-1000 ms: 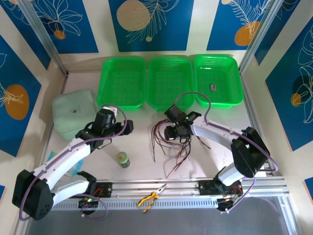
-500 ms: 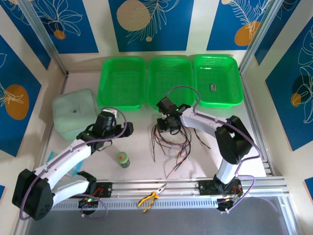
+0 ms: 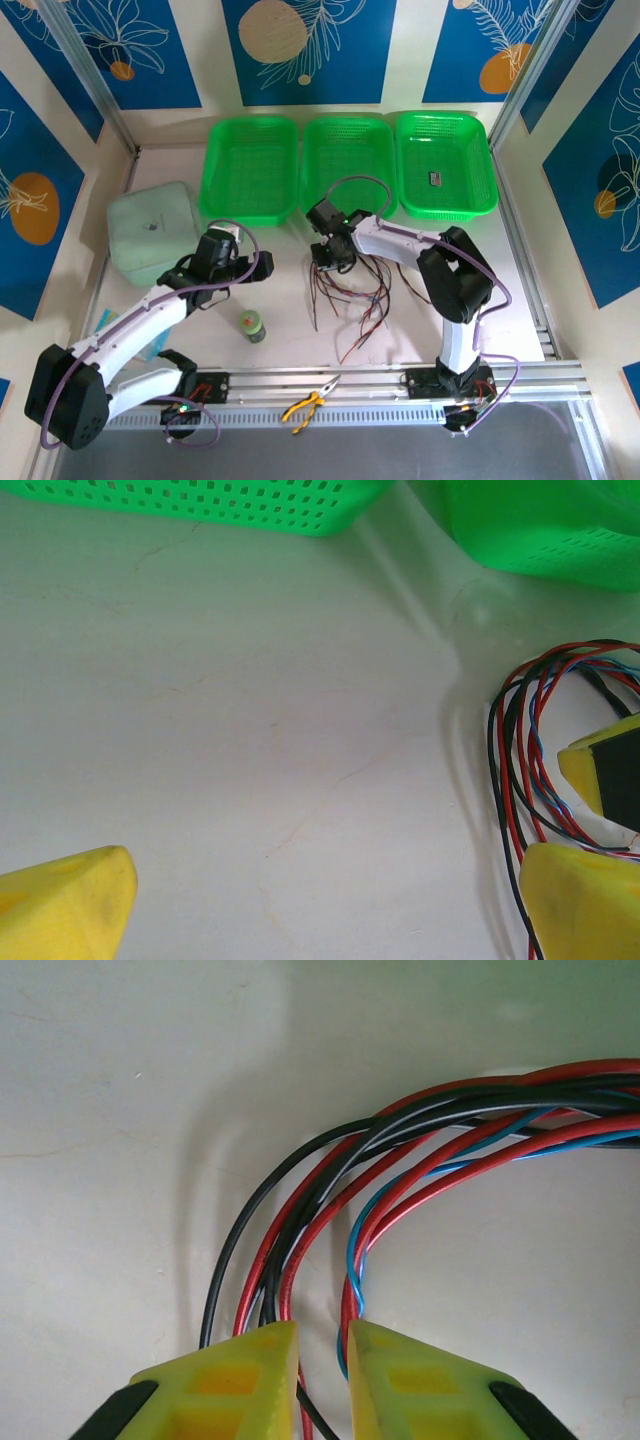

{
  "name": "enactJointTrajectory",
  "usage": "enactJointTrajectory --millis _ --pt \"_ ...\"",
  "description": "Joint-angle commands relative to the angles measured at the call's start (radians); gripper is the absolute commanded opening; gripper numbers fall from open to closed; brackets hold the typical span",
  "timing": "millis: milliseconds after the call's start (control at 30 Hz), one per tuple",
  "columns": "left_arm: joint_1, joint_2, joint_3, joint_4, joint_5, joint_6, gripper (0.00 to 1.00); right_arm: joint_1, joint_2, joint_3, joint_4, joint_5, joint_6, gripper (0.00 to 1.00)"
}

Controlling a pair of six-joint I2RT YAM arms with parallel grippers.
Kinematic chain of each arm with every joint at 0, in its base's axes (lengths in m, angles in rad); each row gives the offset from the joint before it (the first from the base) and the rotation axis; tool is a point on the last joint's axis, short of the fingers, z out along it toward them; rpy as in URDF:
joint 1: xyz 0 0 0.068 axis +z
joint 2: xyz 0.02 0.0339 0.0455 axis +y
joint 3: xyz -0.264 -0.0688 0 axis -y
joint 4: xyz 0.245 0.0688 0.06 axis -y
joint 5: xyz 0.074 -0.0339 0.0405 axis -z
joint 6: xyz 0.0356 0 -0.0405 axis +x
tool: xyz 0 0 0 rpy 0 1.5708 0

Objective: Untangle the cables

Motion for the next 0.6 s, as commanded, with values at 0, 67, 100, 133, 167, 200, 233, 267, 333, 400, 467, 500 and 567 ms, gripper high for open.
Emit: enactJointTrajectory --millis 0,67,100,133,167,200,233,267,333,400,467,500,567 --pt "-0.008 0.011 -0.009 0.009 0.018 -0.013 0.98 0.025 0.011 0.031 -0.035 -0.034 -0.008 0.21" --pt "-0.01 0.015 -0.01 0.011 0.023 -0.014 0.98 0.025 0.02 0.03 -0.023 -0.047 -0.001 0.21" --pt "-0.009 0.017 -0.009 0.01 0.023 -0.015 0.98 0.025 0.025 0.032 -0.022 -0.05 0.002 0.21" --pt "-0.008 0.017 -0.009 0.011 0.026 -0.014 0.98 0.025 0.03 0.037 -0.019 -0.052 0.002 0.21" --pt "-0.009 0.017 -0.008 0.007 0.025 -0.015 0.98 0.024 0.037 0.043 -0.021 -0.053 0.004 0.21" --pt "-0.009 0.016 -0.008 0.003 0.024 -0.013 0.98 0.022 0.042 0.047 -0.022 -0.052 0.004 0.21" --pt "-0.009 0.016 -0.007 0.0 0.023 -0.013 0.98 0.021 0.049 0.052 -0.025 -0.052 0.003 0.21" --pt "-0.009 0.015 -0.007 -0.003 0.022 -0.01 0.98 0.018 0.054 0.057 -0.027 -0.054 0.002 0.21" --pt "-0.009 0.012 -0.007 -0.006 0.021 -0.008 0.98 0.015 0.065 0.061 -0.024 -0.065 -0.002 0.21" --pt "-0.008 0.01 -0.006 -0.01 0.02 -0.008 0.98 0.013 0.073 0.067 -0.024 -0.069 -0.004 0.21" --pt "-0.009 0.008 -0.007 -0.012 0.018 -0.01 0.98 0.012 0.08 0.069 -0.028 -0.063 -0.005 0.21" --pt "-0.009 0.006 -0.007 -0.012 0.017 -0.009 0.98 0.011 0.084 0.069 -0.03 -0.06 -0.003 0.21" --pt "-0.009 0.005 -0.007 -0.016 0.017 -0.009 0.98 0.007 0.089 0.067 -0.033 -0.061 0.0 0.21"
